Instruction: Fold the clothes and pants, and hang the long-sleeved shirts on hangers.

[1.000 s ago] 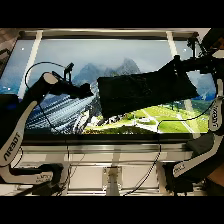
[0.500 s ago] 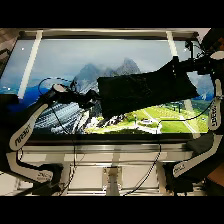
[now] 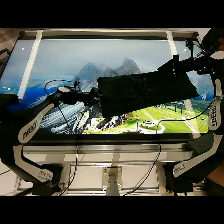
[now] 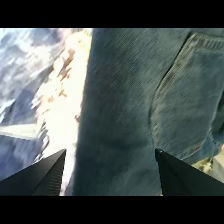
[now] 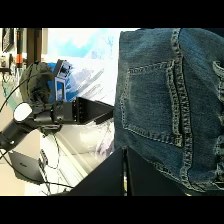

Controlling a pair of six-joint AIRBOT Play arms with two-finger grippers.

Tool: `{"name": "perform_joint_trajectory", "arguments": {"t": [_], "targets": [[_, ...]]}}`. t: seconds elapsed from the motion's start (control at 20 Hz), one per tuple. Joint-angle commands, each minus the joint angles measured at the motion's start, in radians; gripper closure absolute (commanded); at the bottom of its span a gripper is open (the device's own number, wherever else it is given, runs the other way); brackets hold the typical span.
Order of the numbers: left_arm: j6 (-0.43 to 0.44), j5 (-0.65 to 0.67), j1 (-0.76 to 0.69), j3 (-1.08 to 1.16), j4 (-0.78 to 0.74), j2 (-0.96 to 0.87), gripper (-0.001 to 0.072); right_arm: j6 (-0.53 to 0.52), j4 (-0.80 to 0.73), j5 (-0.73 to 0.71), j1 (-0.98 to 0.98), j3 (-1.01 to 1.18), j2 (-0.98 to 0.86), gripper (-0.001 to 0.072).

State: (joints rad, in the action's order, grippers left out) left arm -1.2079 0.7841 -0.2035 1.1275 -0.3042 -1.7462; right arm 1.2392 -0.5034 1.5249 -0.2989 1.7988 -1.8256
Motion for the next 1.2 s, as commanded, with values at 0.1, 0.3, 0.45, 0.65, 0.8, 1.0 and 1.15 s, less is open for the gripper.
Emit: {"name": "perform_joint_trajectory", "arguments": {"t": [0.1,0.3,0.45,0.65,0.8,1.0,1.15], "targets": [[0.027,0.052,-0.008,0.066,0.032,-0.057,0.0109,0.000,0.010,0.001,0.000,0.000,-0.001,0.0698],[0.027,0.101,-0.007,0.069,0.061,-0.066,0.0109,0.000,0.010,0.000,0.000,0.000,-0.001,0.0698],[0.038,0.087,-0.009,0.074,0.119,-0.085,0.0110,0.000,0.011,0.000,0.001,0.000,-0.001,0.0698],[0.061,0.090,-0.035,0.074,0.195,-0.119,0.0304,0.000,0.014,-0.008,0.001,0.000,-0.001,0.0698],[0.177,0.106,-0.049,0.074,0.297,-0.120,0.0627,0.001,0.013,-0.043,0.016,0.000,-0.001,0.0698],[0.252,0.199,-0.023,0.079,0.378,-0.109,0.0686,0.001,-0.049,-0.143,0.083,0.000,-0.001,0.0698],[0.237,0.212,0.027,0.079,0.237,-0.063,0.0688,0.010,-0.127,-0.183,0.132,0.000,-0.002,0.0698]]}}
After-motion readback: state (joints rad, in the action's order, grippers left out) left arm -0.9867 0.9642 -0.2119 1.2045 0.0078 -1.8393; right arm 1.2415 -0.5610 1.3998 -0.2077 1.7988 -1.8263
